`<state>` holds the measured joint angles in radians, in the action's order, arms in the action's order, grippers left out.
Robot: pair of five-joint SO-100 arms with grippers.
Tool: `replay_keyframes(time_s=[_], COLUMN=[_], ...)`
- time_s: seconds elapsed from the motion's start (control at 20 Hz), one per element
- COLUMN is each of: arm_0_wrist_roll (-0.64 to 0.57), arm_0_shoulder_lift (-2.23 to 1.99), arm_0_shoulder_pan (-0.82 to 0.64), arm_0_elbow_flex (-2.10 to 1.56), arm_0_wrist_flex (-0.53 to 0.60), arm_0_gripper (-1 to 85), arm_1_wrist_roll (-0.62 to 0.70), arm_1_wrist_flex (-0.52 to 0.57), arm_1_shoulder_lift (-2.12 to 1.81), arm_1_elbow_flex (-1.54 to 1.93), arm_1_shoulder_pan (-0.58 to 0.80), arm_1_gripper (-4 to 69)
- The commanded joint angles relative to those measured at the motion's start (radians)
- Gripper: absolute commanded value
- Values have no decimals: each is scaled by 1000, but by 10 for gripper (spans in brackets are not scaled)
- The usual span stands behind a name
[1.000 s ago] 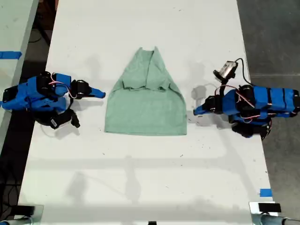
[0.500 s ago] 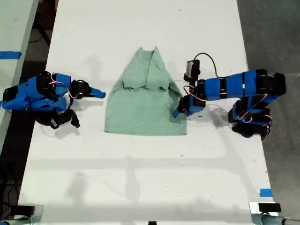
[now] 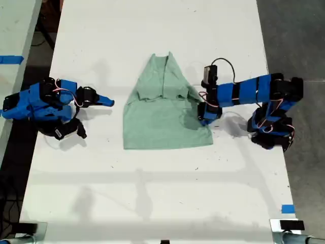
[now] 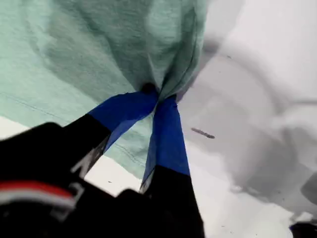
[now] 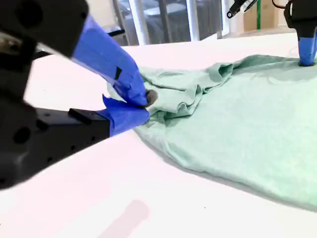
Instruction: Fold t shirt
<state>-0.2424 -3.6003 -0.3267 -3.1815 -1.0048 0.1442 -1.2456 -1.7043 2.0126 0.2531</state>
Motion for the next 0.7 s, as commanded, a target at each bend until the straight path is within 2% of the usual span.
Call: replay_keyframes(time_s=[0.0, 0.1, 0.3, 0.5, 0.65], arm_0_wrist_roll=[-3, -5, -5, -5, -5], arm_0_shoulder_lift=[-6, -6, -6, -6, -6], arm_0_shoulder_pan=[-5, -6, -6, -6, -6], arm_0_elbow_flex=[-8, -8, -8, -8, -8], arm_0_wrist_flex=[2, 3, 3, 3, 3], arm_0_gripper=[0, 0, 0, 0, 0], arm_1_wrist_roll=[-58, -63, 40, 144, 167], arm_1_wrist_flex=[-164, -253, -227, -17, 129], arm_1_shoulder_lift=[-18, -89, -215, -255, -227], arm_1_elbow_flex=[-6, -55, -232, -285, -244], arm_1_shoulder_pan=[32, 38, 3, -58, -103], arm_1_gripper=[-2, -2, -3, -3, -3])
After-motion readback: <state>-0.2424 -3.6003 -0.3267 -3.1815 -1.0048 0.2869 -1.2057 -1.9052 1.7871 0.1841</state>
